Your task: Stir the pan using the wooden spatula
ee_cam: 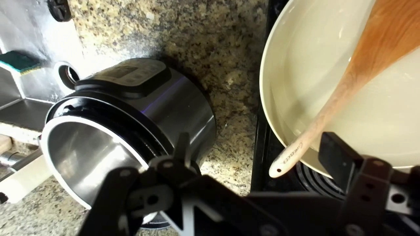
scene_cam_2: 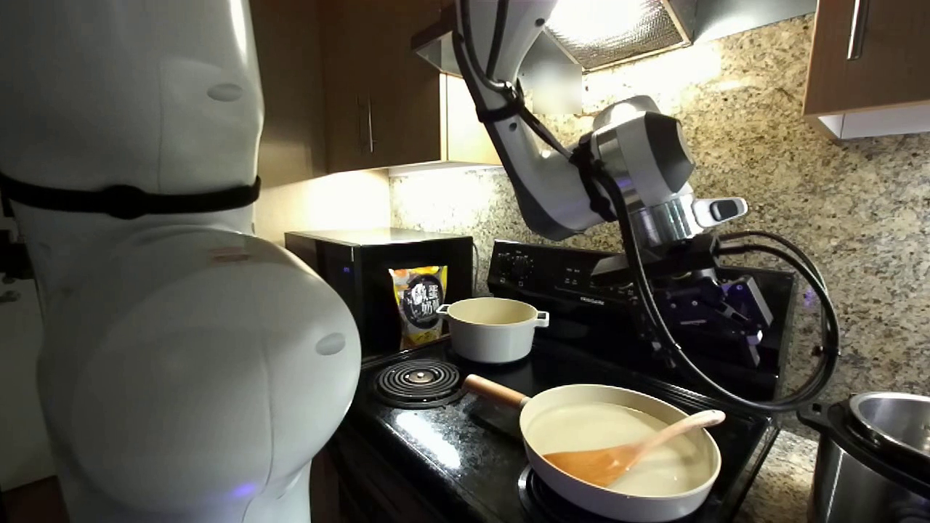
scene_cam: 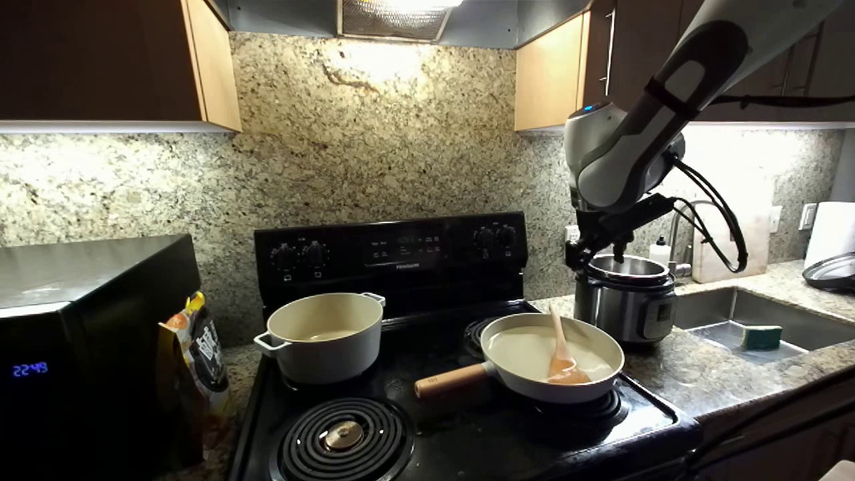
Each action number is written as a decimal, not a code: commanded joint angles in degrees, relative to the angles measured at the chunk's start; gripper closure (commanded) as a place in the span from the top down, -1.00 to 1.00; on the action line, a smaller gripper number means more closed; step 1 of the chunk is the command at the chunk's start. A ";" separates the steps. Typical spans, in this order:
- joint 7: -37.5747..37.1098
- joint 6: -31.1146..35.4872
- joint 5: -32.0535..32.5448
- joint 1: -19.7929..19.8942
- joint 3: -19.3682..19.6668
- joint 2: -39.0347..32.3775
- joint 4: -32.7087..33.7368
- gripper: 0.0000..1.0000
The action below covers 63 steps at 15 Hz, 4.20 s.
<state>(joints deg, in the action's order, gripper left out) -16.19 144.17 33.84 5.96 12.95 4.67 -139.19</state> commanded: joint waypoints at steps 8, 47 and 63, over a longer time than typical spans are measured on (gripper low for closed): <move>-5.31 2.60 6.61 4.67 -5.33 10.11 -7.11 1.00; 17.42 -16.42 0.92 2.87 -3.16 30.08 -14.62 1.00; 22.41 -15.04 -3.05 3.59 -2.90 35.27 -18.66 1.00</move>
<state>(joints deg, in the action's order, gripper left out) 3.22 128.67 32.80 8.83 10.32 39.17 -157.10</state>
